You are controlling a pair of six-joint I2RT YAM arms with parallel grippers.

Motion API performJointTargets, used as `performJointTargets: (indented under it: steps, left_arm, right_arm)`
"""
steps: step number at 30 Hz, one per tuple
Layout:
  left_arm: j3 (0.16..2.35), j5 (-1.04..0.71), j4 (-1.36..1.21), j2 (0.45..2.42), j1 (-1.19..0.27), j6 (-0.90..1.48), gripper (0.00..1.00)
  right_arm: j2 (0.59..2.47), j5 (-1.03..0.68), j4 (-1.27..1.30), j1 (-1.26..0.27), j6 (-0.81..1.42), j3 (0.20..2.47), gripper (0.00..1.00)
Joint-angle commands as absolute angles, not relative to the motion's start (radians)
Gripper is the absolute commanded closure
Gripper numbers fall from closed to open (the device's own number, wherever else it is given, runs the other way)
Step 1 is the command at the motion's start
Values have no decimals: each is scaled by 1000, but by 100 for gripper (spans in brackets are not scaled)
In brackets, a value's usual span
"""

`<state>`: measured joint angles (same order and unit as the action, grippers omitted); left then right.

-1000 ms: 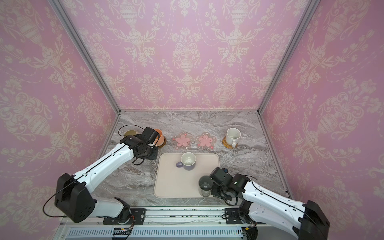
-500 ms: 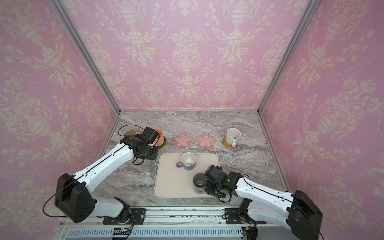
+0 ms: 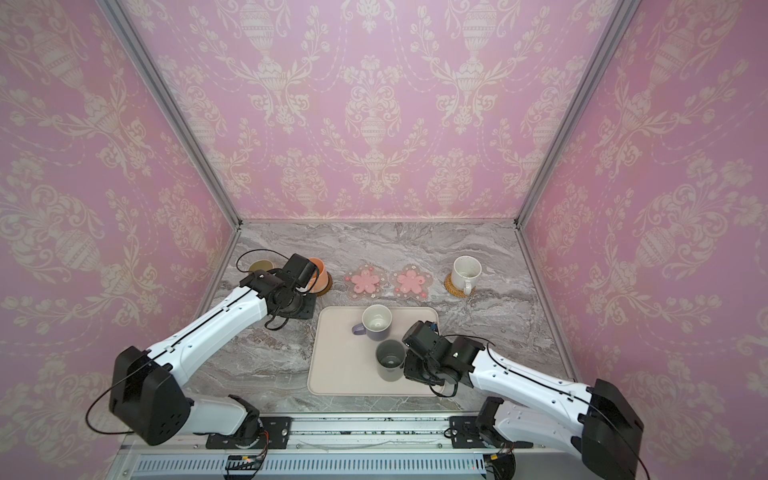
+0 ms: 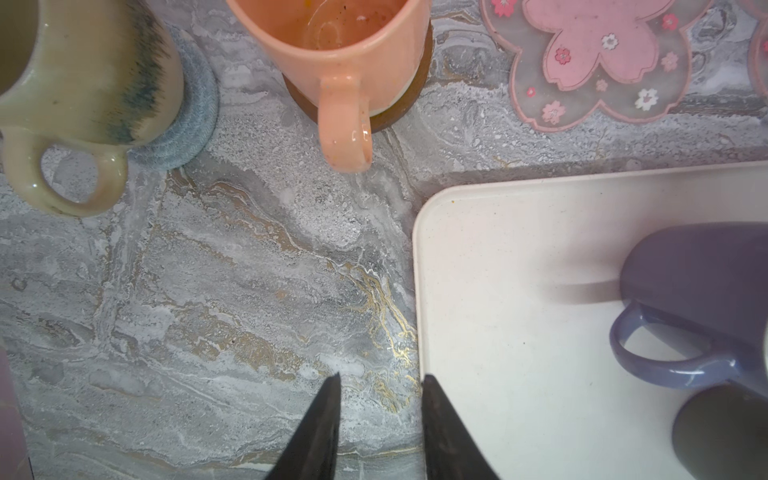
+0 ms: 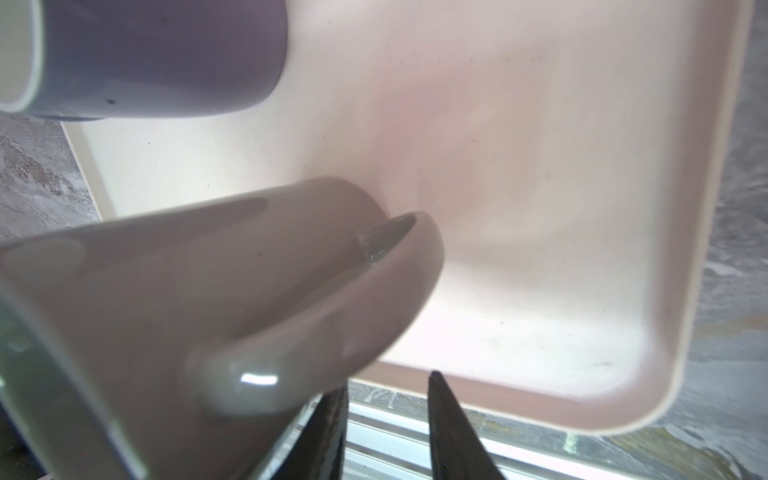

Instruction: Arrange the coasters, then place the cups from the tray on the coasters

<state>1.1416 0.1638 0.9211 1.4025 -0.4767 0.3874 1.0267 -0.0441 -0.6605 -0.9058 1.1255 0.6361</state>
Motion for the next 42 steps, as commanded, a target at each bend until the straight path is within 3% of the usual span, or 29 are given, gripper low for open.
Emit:
performJointTargets:
  steps: [1, 11, 17, 24, 42]
  left_arm:
    - [1122, 193, 949, 1380, -485, 400, 64]
    - [1120, 176, 937, 1383, -489, 408, 64]
    - [1112, 187, 946, 1366, -489, 407, 64]
    - [1101, 192, 951, 1349, -489, 409, 64]
    - [1089, 185, 943, 1358, -489, 411, 64]
  right_arm:
    - [954, 28, -809, -912, 1113, 649, 65]
    - [791, 203, -878, -904, 1134, 663, 61]
    - [897, 226, -856, -857, 1024, 746, 56]
    - [1010, 219, -788, -781, 909, 821, 58]
    - [1150, 55, -672, -731, 886, 802, 57]
